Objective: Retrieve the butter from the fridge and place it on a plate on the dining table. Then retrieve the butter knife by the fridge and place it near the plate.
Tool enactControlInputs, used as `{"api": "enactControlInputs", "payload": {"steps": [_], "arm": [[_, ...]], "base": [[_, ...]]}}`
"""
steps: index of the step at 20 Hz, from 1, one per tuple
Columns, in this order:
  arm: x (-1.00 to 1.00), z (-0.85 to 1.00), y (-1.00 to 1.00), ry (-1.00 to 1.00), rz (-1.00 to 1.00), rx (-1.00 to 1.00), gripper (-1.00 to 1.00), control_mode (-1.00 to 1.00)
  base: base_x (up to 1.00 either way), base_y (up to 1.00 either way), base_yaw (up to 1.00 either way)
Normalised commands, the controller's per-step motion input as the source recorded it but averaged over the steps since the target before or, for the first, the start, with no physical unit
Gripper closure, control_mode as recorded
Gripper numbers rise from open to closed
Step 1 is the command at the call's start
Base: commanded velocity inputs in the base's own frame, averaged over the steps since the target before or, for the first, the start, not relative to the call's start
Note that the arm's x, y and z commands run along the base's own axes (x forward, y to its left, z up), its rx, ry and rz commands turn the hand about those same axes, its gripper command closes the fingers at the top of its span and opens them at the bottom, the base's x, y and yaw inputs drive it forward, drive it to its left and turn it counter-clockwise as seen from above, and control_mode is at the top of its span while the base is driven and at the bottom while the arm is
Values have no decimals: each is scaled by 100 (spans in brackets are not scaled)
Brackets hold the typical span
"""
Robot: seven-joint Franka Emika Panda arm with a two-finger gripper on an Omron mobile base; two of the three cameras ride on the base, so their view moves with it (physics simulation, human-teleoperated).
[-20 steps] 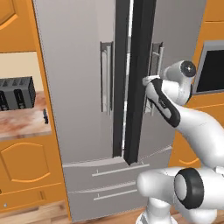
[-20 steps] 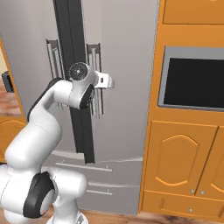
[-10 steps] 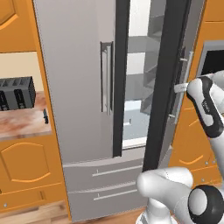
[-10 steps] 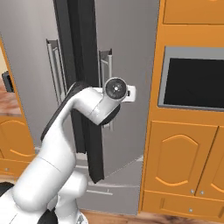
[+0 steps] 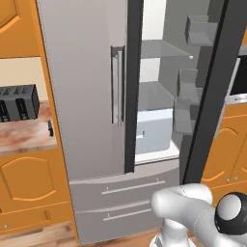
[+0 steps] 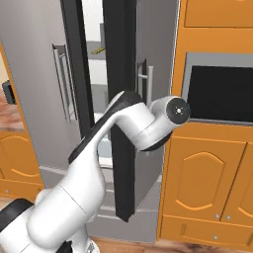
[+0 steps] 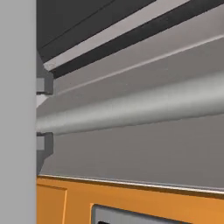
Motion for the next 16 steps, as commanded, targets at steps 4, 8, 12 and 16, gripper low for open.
{"api": "enactControlInputs", "payload": {"steps": [4, 8, 12, 16], "arm": [[-69, 16, 10, -6, -29, -10, -100, -100], [-86, 11, -9, 7, -37, -10, -100, -100], [-81, 6, 21, 13, -35, -23, -100, -100], [-42, 23, 90, 16, -15, -45, -100, -100]], "base": [[0, 0, 0], [0, 0, 0], [0, 0, 0], [0, 0, 0]]}}
